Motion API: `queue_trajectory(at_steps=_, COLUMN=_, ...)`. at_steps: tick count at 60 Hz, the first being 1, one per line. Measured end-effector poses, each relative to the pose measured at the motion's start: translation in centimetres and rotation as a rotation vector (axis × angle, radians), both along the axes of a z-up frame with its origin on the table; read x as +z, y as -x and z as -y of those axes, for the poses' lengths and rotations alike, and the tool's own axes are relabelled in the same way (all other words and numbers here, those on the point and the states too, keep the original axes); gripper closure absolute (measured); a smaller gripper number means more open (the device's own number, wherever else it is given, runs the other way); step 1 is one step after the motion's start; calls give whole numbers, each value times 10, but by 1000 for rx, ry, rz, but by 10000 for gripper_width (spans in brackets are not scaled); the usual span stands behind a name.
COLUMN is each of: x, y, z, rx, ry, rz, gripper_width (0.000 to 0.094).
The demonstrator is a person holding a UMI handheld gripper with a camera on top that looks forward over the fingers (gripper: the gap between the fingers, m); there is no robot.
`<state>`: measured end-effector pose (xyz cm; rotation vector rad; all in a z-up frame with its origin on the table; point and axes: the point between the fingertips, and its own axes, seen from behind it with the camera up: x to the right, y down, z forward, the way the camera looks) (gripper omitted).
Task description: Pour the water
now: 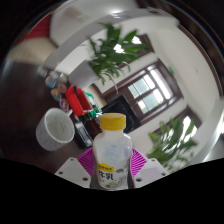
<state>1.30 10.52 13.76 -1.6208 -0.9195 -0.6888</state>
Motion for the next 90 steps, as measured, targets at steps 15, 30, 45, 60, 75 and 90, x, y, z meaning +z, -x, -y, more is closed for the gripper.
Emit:
queue_trajectory(at_steps=15, x=-38, y=-15, z=-1, rx=-38, ry=188, rz=-773, gripper_width=508)
queue_trajectory(at_steps=30, x=-57, y=-27, z=-13, rx=-46, ry=199, rz=-973, gripper_width=501)
queue_trajectory(at_steps=45, x=-69, y=-28, z=-11, rx=-35, ry=153, rz=-954, gripper_width=500)
queue_trajectory(at_steps=60, x=-75, y=-32, z=-3, rx=-93, ry=192, rz=-973, gripper_width=298)
queue_trajectory(at_steps=75, x=-75, y=-47, z=83, rx=-189, ry=208, rz=-1011, gripper_width=88)
queue_trajectory(at_steps=90, x=-52, y=-61, z=190, rx=-304, ry=144, rz=-1010, gripper_width=84)
